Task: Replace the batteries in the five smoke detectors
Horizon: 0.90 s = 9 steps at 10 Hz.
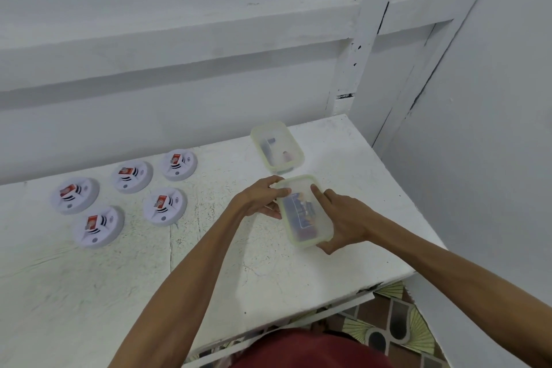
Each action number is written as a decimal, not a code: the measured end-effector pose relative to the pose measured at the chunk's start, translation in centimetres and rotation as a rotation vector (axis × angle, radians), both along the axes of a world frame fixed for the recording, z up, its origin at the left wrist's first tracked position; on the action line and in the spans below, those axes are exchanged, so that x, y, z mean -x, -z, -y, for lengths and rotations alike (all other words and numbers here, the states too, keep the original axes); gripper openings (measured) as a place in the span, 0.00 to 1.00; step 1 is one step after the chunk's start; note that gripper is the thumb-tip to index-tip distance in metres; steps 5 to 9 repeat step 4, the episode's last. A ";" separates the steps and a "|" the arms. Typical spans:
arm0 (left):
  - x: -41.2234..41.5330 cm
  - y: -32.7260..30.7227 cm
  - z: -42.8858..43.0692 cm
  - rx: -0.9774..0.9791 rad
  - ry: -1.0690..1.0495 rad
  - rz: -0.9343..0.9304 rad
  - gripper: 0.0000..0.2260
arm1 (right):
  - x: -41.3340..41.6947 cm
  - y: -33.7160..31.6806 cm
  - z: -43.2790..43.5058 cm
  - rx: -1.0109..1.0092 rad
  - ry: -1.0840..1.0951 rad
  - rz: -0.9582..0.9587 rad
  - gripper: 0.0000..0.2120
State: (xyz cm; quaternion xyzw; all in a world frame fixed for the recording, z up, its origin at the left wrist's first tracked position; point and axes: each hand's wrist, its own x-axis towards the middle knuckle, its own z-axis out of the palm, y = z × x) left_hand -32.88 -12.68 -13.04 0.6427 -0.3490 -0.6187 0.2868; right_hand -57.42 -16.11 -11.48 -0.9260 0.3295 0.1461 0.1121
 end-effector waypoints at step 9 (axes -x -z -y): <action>0.2 3.7 -7.6 0.100 -0.227 -0.085 0.15 | 2.0 -1.6 -2.6 -0.034 0.091 -0.045 0.53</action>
